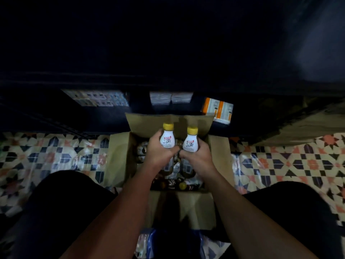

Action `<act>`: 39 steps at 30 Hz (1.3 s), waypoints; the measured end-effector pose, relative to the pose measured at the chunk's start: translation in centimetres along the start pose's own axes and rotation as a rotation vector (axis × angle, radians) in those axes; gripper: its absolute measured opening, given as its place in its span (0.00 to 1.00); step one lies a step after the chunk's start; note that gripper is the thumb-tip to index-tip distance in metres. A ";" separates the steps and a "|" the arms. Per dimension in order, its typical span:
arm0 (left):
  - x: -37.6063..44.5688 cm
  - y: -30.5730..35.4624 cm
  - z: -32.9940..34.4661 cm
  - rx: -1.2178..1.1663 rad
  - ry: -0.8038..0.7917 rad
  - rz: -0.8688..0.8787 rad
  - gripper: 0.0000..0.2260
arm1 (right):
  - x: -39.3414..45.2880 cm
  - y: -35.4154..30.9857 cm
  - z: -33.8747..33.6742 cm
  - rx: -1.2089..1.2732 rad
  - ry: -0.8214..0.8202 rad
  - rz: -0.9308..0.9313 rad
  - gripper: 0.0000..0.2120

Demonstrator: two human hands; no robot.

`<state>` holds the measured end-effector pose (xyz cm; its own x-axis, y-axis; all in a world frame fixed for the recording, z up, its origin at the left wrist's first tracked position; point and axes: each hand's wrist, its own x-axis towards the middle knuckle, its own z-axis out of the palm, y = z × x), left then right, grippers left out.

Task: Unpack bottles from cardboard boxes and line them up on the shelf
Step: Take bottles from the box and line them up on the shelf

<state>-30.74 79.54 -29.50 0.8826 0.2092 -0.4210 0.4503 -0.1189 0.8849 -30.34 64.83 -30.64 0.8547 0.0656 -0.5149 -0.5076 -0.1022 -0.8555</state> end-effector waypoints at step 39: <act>-18.4 62.2 -12.1 -0.223 0.043 0.751 0.16 | -24.0 -61.9 -3.7 0.040 -0.051 -0.731 0.15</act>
<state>-20.60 80.00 35.73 0.9320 0.1876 0.3100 -0.3069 -0.0462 0.9506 -18.98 65.96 34.88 0.9709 0.1491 0.1875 0.1863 0.0217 -0.9822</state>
